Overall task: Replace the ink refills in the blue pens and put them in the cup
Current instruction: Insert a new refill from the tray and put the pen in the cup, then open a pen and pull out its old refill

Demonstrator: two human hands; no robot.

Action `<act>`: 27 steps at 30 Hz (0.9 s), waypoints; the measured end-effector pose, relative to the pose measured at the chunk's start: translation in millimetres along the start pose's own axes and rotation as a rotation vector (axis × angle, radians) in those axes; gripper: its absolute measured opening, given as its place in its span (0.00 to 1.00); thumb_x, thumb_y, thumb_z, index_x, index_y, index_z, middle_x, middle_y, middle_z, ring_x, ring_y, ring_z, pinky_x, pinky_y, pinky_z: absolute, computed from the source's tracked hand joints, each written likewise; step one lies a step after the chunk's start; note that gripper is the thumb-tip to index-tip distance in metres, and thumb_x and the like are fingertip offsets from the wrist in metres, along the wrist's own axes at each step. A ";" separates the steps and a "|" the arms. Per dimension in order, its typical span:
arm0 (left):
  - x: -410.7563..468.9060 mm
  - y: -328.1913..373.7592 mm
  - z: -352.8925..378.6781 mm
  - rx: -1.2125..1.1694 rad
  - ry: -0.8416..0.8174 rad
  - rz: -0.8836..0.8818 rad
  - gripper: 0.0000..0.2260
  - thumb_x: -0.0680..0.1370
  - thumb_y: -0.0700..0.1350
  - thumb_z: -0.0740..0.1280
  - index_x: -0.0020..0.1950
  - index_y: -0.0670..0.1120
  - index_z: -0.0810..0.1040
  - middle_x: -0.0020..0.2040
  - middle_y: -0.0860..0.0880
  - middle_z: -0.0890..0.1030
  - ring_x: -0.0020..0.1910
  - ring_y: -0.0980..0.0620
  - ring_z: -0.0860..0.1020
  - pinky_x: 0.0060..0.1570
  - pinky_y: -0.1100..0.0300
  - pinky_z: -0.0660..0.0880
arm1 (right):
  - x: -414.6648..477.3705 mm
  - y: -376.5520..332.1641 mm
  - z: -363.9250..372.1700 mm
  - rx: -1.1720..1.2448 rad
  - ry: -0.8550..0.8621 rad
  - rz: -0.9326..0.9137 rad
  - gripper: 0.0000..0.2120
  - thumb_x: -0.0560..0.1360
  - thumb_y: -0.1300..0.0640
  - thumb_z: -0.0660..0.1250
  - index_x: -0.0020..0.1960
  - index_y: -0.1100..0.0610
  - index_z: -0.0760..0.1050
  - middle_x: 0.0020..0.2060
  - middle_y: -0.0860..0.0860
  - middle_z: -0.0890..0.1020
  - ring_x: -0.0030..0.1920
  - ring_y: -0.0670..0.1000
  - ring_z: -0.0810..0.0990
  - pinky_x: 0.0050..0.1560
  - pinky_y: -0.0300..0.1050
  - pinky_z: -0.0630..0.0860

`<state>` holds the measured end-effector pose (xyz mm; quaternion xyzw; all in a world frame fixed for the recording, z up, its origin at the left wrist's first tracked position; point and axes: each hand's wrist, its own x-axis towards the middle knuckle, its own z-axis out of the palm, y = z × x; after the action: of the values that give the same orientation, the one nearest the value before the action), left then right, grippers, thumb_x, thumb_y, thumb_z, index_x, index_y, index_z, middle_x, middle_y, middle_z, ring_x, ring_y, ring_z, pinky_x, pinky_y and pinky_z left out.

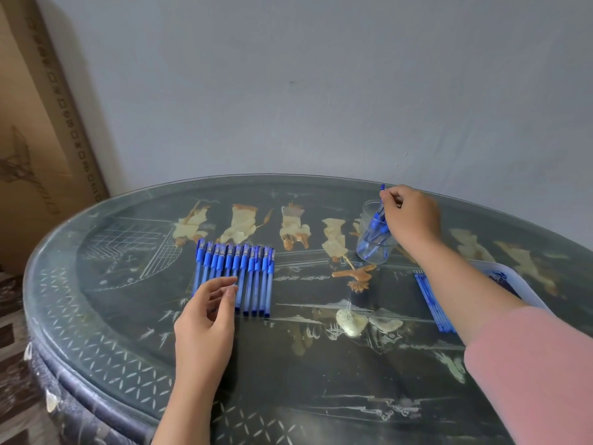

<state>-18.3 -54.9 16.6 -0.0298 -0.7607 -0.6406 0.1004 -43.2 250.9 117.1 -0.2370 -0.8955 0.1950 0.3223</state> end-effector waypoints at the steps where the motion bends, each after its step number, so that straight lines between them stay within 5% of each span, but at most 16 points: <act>1: 0.2 -0.1 0.3 0.000 0.001 -0.001 0.05 0.80 0.46 0.66 0.53 0.53 0.80 0.47 0.57 0.82 0.48 0.61 0.79 0.44 0.66 0.72 | -0.7 -0.9 -1.8 0.019 0.016 -0.010 0.13 0.81 0.51 0.60 0.52 0.56 0.81 0.45 0.53 0.85 0.48 0.57 0.80 0.54 0.55 0.75; 5: 0.5 -0.7 0.8 0.002 0.004 0.002 0.05 0.80 0.45 0.66 0.52 0.53 0.80 0.47 0.56 0.83 0.47 0.61 0.80 0.44 0.64 0.73 | -4.6 -7.2 -6.9 0.010 0.075 -0.093 0.11 0.80 0.57 0.62 0.59 0.59 0.78 0.54 0.54 0.83 0.57 0.58 0.78 0.58 0.51 0.71; 10: 0.5 0.5 0.9 -0.013 0.007 -0.009 0.05 0.80 0.45 0.66 0.52 0.54 0.80 0.47 0.56 0.82 0.47 0.61 0.79 0.45 0.64 0.73 | -37.1 -35.6 -5.0 0.041 0.252 -0.348 0.10 0.75 0.64 0.64 0.55 0.61 0.79 0.50 0.54 0.83 0.55 0.58 0.77 0.58 0.46 0.67; 14: -0.3 1.4 -0.1 -0.023 0.020 -0.006 0.05 0.79 0.44 0.67 0.51 0.54 0.80 0.46 0.56 0.82 0.46 0.61 0.80 0.45 0.66 0.73 | -88.2 -65.7 14.5 0.164 0.015 -0.503 0.08 0.76 0.64 0.64 0.52 0.59 0.80 0.47 0.50 0.82 0.51 0.50 0.77 0.58 0.42 0.70; 18: -1.1 1.9 -0.2 -0.031 0.029 -0.007 0.06 0.80 0.44 0.66 0.50 0.55 0.80 0.45 0.55 0.82 0.46 0.59 0.81 0.44 0.67 0.72 | -134.5 -80.6 41.7 0.225 -0.408 -0.193 0.07 0.79 0.58 0.64 0.53 0.56 0.80 0.48 0.47 0.81 0.50 0.45 0.77 0.54 0.38 0.74; 27: -2.8 3.5 -1.1 -0.048 0.043 -0.015 0.06 0.79 0.43 0.67 0.50 0.54 0.81 0.44 0.53 0.83 0.45 0.62 0.80 0.40 0.75 0.71 | -143.5 -97.7 87.9 0.165 -0.494 0.123 0.12 0.77 0.52 0.68 0.50 0.61 0.78 0.46 0.53 0.81 0.45 0.51 0.78 0.43 0.43 0.75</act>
<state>-14.9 -55.1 19.6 -0.0127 -0.7431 -0.6598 0.1110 -33.7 75.4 33.6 -0.2089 -0.9120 0.3387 0.0995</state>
